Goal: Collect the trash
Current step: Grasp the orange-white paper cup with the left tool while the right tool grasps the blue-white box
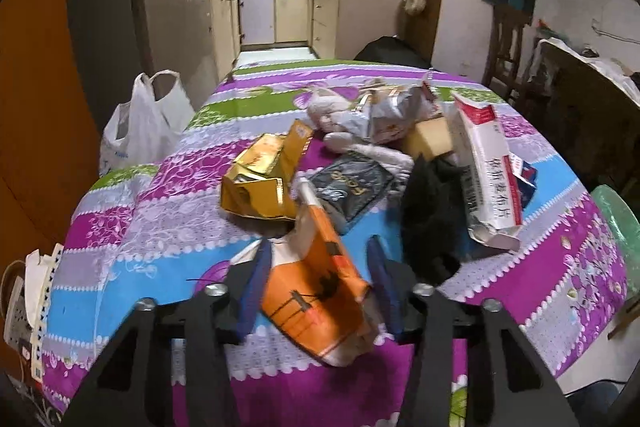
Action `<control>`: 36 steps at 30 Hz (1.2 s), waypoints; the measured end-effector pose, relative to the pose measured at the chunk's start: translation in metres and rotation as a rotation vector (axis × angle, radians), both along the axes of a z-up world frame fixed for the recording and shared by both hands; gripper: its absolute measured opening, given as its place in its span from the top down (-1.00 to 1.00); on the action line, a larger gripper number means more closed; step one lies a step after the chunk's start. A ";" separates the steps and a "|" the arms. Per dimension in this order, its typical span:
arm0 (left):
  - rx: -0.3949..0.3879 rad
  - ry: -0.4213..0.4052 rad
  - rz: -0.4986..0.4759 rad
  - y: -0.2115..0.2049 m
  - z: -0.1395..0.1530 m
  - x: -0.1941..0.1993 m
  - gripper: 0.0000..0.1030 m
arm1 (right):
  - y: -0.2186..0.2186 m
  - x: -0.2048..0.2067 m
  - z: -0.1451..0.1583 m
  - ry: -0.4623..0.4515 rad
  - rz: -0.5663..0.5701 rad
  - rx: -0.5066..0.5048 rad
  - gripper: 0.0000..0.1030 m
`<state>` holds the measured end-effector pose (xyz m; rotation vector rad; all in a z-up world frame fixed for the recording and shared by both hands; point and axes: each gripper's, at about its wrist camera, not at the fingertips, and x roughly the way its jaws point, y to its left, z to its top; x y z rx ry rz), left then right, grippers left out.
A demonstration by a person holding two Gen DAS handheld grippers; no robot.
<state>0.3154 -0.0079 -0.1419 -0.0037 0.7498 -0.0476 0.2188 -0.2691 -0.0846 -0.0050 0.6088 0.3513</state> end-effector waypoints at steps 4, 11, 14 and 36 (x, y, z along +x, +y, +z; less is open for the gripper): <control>-0.025 0.009 -0.017 -0.002 0.000 -0.005 0.82 | 0.021 0.040 -0.008 0.038 0.111 -0.053 -0.36; -0.052 -0.009 -0.071 0.005 0.010 -0.020 0.82 | 0.043 0.121 -0.038 0.139 0.177 -0.149 -0.29; -0.071 -0.016 -0.102 0.004 0.014 -0.023 0.82 | 0.050 0.143 -0.047 0.174 0.194 -0.169 -0.32; -0.100 -0.071 -0.102 0.001 0.028 -0.020 0.82 | 0.026 0.103 -0.010 0.065 0.037 -0.079 -0.03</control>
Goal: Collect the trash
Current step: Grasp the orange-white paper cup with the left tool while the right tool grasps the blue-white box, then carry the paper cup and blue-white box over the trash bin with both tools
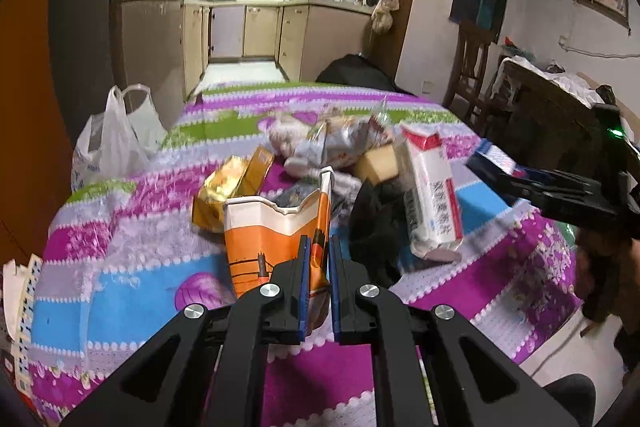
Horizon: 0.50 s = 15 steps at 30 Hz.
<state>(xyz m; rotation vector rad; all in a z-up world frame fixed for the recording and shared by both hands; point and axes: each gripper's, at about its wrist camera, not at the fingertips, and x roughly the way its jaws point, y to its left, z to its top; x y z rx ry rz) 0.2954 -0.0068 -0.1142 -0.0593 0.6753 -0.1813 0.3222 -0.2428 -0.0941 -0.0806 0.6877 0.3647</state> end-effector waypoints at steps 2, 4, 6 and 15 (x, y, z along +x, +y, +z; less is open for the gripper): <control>-0.003 -0.021 -0.011 -0.006 0.009 0.001 0.82 | -0.004 -0.015 0.013 -0.042 -0.020 -0.003 -0.04; -0.004 -0.046 -0.036 -0.017 0.021 0.003 0.82 | -0.011 -0.034 0.030 -0.085 -0.042 0.015 -0.04; -0.009 -0.074 -0.073 -0.033 0.036 0.005 0.82 | -0.021 -0.047 0.046 -0.126 -0.075 0.025 -0.04; -0.068 -0.209 -0.335 -0.159 0.106 0.010 0.82 | -0.101 -0.086 0.105 -0.230 -0.314 -0.006 -0.04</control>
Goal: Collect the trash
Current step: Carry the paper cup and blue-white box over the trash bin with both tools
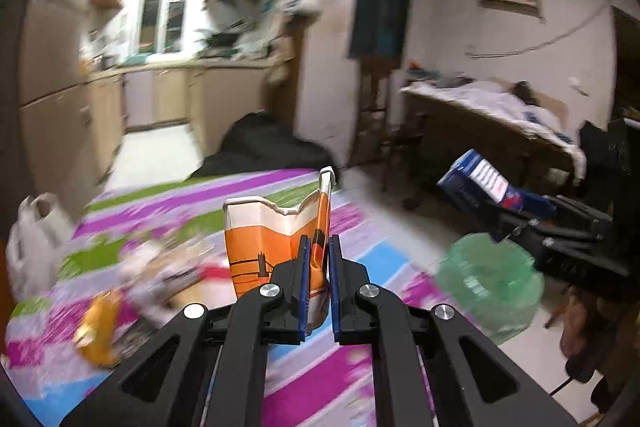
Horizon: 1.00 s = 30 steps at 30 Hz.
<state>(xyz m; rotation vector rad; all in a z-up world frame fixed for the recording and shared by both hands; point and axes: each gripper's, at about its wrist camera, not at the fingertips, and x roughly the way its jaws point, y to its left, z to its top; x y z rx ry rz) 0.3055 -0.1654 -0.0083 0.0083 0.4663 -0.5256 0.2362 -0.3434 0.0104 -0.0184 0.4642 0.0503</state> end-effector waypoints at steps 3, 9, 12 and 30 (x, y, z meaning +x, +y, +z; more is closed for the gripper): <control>-0.025 0.003 -0.086 -0.047 0.011 0.004 0.82 | -0.034 -0.011 0.008 -0.007 -0.083 -0.011 -0.04; -0.050 0.049 -0.216 -0.136 0.022 0.009 0.82 | -0.105 -0.027 0.014 0.009 -0.234 0.015 -0.04; -0.044 0.069 -0.264 -0.179 0.025 0.011 0.82 | -0.138 -0.032 0.014 0.036 -0.297 0.023 -0.04; 0.097 0.252 -0.416 -0.351 -0.033 0.039 0.82 | -0.246 -0.005 -0.054 0.349 -0.407 0.138 -0.04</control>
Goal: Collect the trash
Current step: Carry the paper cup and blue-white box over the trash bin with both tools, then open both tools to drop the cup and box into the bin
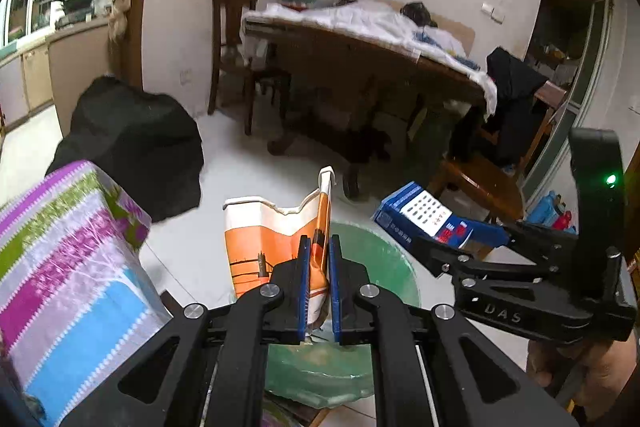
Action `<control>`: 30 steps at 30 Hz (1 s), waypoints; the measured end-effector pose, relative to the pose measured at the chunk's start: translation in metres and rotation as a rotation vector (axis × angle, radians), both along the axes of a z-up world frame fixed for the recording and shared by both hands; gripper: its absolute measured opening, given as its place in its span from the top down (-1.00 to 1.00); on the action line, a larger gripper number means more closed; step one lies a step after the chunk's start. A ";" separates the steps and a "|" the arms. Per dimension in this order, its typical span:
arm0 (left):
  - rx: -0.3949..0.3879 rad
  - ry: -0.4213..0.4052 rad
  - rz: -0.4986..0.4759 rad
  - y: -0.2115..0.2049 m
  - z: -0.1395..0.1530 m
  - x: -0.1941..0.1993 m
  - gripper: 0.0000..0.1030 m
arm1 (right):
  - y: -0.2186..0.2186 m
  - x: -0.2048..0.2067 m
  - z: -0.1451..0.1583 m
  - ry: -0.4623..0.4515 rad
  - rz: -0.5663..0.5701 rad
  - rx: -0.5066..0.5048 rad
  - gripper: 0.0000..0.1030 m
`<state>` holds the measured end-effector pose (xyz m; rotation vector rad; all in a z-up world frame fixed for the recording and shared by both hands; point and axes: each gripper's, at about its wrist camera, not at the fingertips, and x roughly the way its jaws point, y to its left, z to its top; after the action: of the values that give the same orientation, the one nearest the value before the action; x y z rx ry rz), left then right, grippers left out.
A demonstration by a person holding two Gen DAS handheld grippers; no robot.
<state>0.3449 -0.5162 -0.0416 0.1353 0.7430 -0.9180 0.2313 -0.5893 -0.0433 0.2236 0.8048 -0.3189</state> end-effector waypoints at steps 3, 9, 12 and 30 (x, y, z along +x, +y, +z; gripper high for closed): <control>0.035 0.036 -0.010 -0.013 -0.019 0.008 0.82 | -0.003 -0.001 -0.007 0.024 -0.001 0.017 -0.04; 0.073 0.068 -0.013 -0.033 -0.042 0.019 0.82 | -0.012 -0.001 -0.018 0.050 0.000 0.031 -0.04; 0.075 0.072 -0.022 -0.043 -0.050 0.020 0.82 | -0.020 -0.001 -0.020 0.056 -0.002 0.038 -0.04; 0.110 0.065 -0.032 -0.069 -0.072 0.020 0.82 | -0.039 -0.001 -0.036 0.066 -0.006 0.075 -0.05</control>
<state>0.3649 -0.5857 -0.1139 0.2152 0.8542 -0.9157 0.2304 -0.6286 -0.0792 0.2872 0.8827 -0.3035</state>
